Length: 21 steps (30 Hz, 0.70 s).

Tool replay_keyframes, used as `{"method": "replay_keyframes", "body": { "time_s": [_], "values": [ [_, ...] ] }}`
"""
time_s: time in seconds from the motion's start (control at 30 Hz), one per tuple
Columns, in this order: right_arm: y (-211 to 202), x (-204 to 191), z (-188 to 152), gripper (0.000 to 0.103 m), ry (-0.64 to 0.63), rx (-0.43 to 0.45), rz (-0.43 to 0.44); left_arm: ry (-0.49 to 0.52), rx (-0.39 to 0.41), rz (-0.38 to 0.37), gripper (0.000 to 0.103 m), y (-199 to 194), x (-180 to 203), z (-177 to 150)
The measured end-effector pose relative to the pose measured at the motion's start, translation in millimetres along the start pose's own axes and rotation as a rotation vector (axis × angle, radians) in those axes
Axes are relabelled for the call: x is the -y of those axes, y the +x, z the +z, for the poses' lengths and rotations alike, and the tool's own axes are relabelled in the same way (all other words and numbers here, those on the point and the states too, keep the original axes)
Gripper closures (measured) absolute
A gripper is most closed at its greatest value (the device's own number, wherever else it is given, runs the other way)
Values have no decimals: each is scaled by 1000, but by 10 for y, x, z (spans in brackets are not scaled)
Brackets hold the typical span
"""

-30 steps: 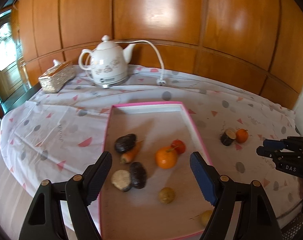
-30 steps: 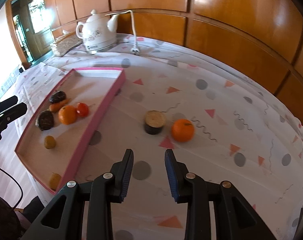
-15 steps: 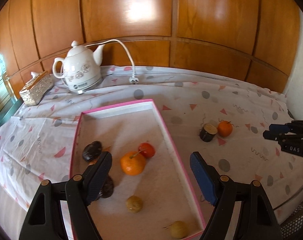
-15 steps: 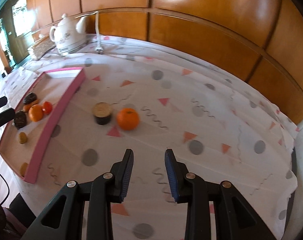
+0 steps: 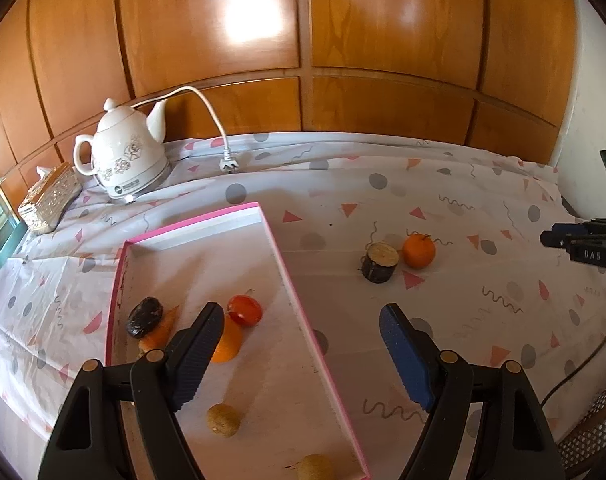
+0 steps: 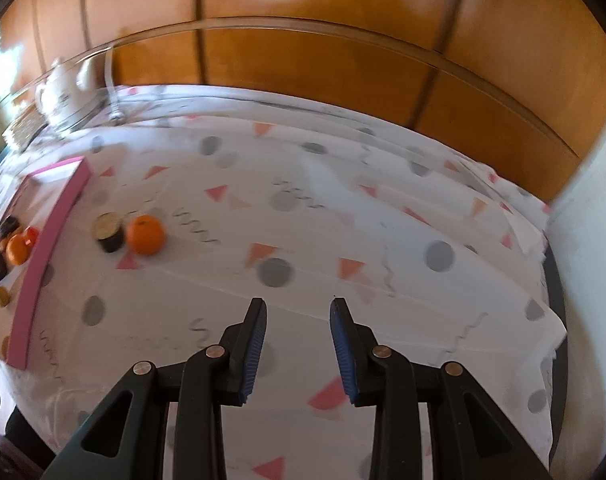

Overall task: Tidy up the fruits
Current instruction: 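Withdraw the right tool while moving the left tool to the dark round slice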

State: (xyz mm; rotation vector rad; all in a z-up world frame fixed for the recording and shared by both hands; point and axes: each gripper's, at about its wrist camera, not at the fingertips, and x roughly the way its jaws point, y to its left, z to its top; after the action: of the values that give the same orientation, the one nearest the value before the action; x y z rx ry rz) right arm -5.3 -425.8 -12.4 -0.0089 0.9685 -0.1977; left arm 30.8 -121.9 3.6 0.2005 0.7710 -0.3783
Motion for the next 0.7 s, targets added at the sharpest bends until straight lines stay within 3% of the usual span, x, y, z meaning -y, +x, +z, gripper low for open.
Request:
{"method": "replay_keyframes", "body": {
  "time_s": [0.7],
  "values": [
    [144,1177,-158,70,447,-72,-182,61,-53,-44,23,306,397,174]
  ]
}}
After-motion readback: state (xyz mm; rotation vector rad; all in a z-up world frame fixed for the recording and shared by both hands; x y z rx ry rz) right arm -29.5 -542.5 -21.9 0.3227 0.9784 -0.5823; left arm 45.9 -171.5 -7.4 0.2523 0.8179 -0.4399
